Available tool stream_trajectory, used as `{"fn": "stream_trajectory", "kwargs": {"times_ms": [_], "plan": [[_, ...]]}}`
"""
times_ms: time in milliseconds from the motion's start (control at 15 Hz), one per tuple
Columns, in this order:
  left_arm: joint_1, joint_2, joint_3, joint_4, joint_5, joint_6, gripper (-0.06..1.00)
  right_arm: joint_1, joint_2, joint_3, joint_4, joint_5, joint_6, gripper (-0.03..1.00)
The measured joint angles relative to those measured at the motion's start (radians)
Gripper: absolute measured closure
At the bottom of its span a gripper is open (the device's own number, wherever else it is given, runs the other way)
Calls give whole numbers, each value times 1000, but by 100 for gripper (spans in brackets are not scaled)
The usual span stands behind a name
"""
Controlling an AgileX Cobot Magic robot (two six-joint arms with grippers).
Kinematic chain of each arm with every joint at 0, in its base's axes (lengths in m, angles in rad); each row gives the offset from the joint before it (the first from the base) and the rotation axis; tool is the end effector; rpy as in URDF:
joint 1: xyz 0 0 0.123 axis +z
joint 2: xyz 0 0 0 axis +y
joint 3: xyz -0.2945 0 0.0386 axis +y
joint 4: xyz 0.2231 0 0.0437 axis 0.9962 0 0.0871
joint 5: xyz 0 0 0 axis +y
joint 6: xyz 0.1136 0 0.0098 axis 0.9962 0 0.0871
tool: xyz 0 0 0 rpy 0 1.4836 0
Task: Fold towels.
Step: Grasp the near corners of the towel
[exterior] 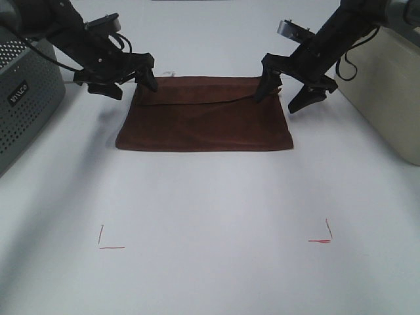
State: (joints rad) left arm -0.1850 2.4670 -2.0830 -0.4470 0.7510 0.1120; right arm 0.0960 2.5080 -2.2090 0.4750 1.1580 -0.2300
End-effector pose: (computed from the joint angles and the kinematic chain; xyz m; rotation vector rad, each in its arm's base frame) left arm 0.5211 -0.1318 0.1422 0.0635 2.5904 -0.5379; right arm 0.5044 0.0966 0.1419 -0.2513 2.8351 0.6365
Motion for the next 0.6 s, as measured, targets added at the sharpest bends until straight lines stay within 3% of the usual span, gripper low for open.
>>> {"fn": "stream_trajectory", "kwargs": {"times_ms": [67,333,600], "plan": [[0,-18,-5,38,65,-28,14,0,0,0,-1,43,11,15],[0,-22,-5,68,242,-101,14,0,0,0,-6,47,63,15],[0,-22,-5,204,349,-197,14,0,0,0,-60,50,77,15]]}}
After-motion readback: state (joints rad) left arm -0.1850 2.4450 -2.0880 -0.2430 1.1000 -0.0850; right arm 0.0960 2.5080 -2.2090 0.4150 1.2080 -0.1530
